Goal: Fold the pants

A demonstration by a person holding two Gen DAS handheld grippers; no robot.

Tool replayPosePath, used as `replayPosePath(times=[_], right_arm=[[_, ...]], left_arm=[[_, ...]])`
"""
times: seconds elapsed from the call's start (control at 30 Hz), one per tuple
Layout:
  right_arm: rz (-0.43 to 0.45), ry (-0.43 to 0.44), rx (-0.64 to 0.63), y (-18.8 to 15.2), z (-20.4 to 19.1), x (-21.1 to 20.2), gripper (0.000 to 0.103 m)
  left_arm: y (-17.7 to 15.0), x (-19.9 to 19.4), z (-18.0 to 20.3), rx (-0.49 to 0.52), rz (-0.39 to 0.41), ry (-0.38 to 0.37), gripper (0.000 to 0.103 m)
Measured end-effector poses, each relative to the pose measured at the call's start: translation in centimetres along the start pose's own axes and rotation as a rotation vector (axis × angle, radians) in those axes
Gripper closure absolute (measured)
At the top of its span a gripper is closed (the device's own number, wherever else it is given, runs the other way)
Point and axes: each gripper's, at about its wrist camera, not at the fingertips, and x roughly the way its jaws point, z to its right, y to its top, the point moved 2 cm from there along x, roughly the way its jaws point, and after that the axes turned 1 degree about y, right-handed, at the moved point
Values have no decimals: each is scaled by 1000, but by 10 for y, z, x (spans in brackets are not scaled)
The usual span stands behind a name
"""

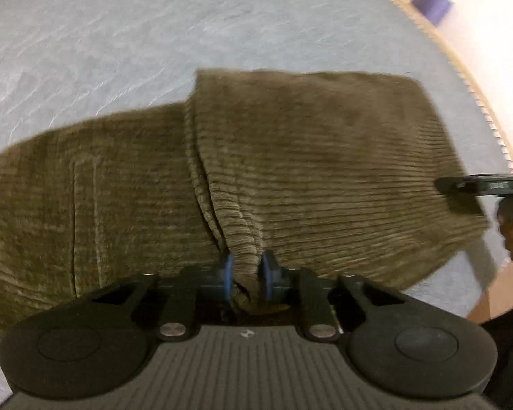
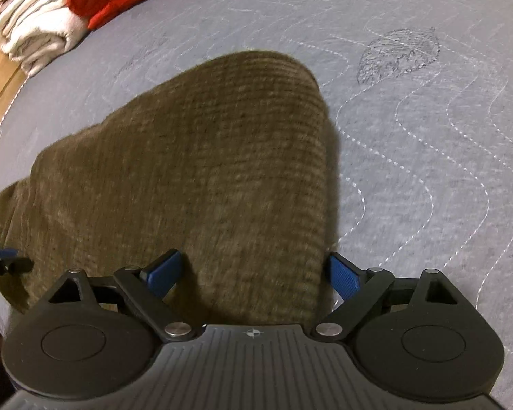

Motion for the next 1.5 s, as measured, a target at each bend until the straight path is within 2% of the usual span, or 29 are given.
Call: replayPosePath(times=[0.07,0.13,0.17,0.27,0.37,0.43,0.5,0.57,0.6,0.63,0.67,0.77,0.83,0.9,1.03,1.07,1.1,1.17,1.3,1.5], right_arm=[[-4,2,0,-2,-1,-2,11],[-9,3,3,-3,0,-3,11],[-11,3,3,-4,0,-4,11],[-25,5,5,-7,5,-3,11],[-30,1,-5,-10,4,-4,11],[-28,7,-9,-11,4,-6,15],[-16,19,-3,-12,3,-8,30],[8,17,-5,-13,-1,-13,53],[27,20,-15,-13,-4,-17,60],[54,27,-37,-13,-10,-24,75],[75,26,-62,-13,-16,-29,82],[183,-15,-224,-19,-50,-51,85],[243,-4,-324,-26,-77,-65,85],[288,10,-409,-35,-105,-74,85],[338,-20,-558,-54,-148,-75,85],[344,-31,-579,-57,-155,-73,85],[347,-45,-594,-60,-162,-71,85],[352,-75,-604,-61,-167,-66,85],[365,-117,-604,-66,-180,-59,85],[381,-147,-620,-75,-189,-55,86]], left_arm=[[2,-16,1,-2,37,-68,88],[1,-23,2,10,52,-88,88],[-1,-23,3,27,46,-68,87],[-8,-8,17,181,11,105,83],[-7,-18,11,189,65,153,77],[-3,-32,11,179,142,164,70],[3,-40,13,157,203,157,67],[8,-43,17,131,238,128,67],[9,-46,21,123,255,109,67],[17,-41,26,120,266,94,67],[19,-41,31,117,280,68,67],[23,-44,45,92,310,-39,67],[28,-45,56,77,331,-121,64],[31,-45,66,63,351,-187,51],[45,-43,91,65,371,-297,40],[48,-40,99,74,372,-313,33],[50,-39,107,91,373,-326,28],[54,-34,124,141,364,-323,26],[61,-18,156,228,339,-293,26],[66,15,180,337,274,-260,27]])
